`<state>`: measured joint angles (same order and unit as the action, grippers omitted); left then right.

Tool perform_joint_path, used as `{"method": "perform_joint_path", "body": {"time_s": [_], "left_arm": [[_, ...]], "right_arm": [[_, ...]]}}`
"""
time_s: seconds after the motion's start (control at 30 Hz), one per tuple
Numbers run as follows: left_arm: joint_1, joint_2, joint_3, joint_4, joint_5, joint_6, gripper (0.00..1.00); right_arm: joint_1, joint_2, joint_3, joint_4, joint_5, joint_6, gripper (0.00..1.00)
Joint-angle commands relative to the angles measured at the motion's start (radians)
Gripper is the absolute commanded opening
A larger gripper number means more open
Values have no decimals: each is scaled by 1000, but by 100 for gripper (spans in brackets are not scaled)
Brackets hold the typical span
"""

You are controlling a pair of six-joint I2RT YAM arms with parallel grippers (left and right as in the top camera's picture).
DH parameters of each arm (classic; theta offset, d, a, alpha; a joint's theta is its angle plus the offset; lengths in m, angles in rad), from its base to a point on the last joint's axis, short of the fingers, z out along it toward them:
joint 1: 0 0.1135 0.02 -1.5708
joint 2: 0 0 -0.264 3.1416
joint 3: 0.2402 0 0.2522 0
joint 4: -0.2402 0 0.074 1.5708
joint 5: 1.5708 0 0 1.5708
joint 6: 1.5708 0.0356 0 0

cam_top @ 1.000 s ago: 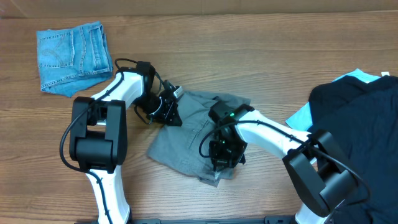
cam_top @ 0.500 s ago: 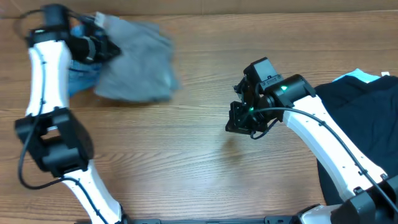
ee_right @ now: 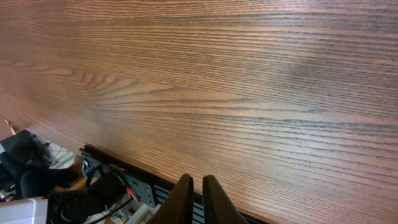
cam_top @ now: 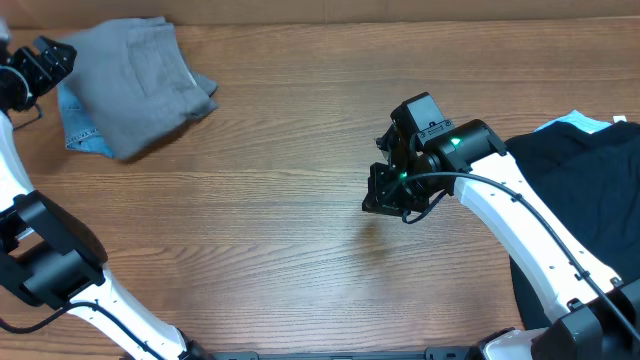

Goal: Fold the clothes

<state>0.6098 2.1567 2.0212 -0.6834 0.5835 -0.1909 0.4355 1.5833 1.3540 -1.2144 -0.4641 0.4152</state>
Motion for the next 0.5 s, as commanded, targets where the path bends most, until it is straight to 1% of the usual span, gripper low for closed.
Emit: {"method": "perform_joint_path", "body": {"time_s": [0.0,0.07,0.2,0.3,0.33,0.4,0.47], "left_arm": [[24,8,23,-58,-135,-6,100],[45,6,24,-80,-109,-8,100],[78,-17,28,-109,77,15,100],[70,-52,44,-140,258,124,100],[59,-70,52,-166,283,157,100],[22,-121,69,-235,282,249,100],[-35,-189,78,-319,249,346,100]], "right_arm": [[1,-2,9,6,3,4,10],[1,-2,9,5,3,4,10],[1,-2,9,5,3,4,10],[1,-8,12,13,4,4,11],[1,-14,19,13,20,5,11],[1,-34,43,6,81,15,12],[1,-68,82,-5,165,31,13]]}}
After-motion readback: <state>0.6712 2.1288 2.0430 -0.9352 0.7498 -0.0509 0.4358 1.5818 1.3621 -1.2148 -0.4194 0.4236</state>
